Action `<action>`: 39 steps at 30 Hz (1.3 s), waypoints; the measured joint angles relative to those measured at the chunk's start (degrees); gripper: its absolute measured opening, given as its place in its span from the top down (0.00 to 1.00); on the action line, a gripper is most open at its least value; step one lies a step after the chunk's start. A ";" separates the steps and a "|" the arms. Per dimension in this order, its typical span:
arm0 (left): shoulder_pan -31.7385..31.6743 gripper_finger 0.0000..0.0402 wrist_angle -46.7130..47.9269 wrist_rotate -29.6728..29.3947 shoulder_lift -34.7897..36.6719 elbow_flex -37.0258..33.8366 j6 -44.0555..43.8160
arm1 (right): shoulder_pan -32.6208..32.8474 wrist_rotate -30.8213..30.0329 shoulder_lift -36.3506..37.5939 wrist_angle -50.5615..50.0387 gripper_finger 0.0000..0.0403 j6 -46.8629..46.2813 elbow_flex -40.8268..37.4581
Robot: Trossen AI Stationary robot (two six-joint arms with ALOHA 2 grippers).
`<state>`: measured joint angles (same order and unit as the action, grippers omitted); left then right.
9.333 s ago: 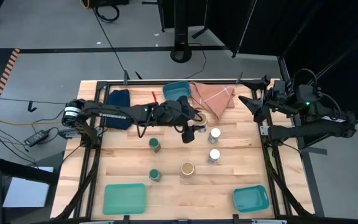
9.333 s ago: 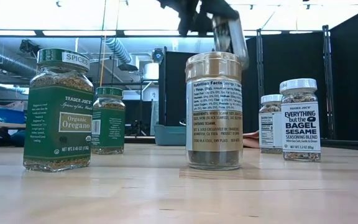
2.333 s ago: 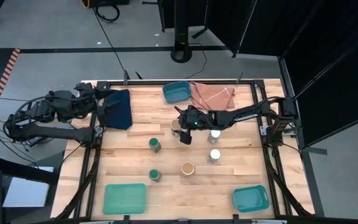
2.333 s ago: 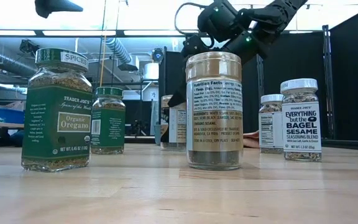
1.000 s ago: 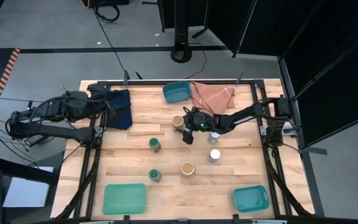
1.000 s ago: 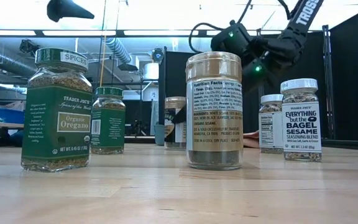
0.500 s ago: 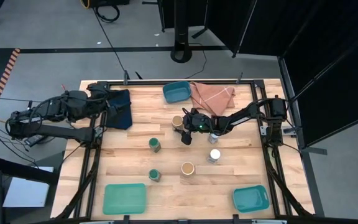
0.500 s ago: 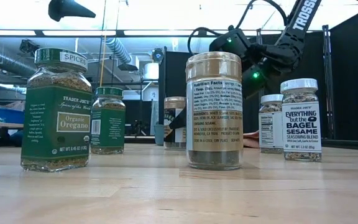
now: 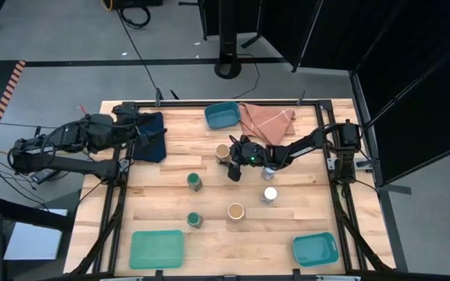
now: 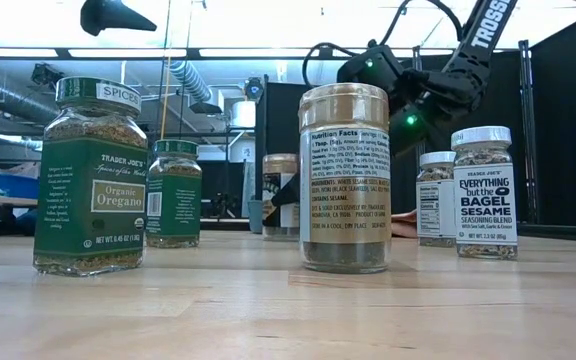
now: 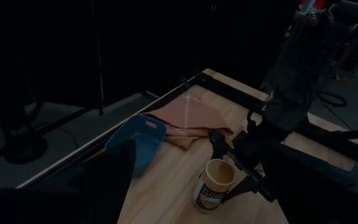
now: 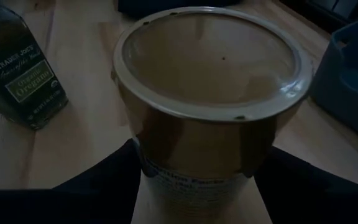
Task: Sort spices by type
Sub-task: Put the top brown seasoning bottle into the light green bin
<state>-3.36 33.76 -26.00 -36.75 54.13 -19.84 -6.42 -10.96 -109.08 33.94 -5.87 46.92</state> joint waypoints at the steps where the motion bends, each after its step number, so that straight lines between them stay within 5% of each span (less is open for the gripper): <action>1: 0.00 0.14 0.02 0.00 -0.02 0.00 0.00 | 0.00 0.02 0.39 0.15 0.31 0.00 0.06; 19: -0.02 0.14 -4.19 0.36 -2.24 0.00 -0.16 | 0.41 -0.13 11.07 -1.88 0.31 4.88 5.05; 29: -0.02 0.14 -15.67 7.97 -9.49 0.00 4.20 | 2.83 -0.11 11.44 -3.72 0.31 6.12 8.30; 39: 0.00 0.14 -12.87 15.05 -18.83 5.86 13.83 | 3.43 -0.02 11.41 -6.45 0.31 6.10 8.50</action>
<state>-3.36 20.89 -10.95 -55.58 59.99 -6.00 -2.98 -10.98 -97.67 27.49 0.23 55.42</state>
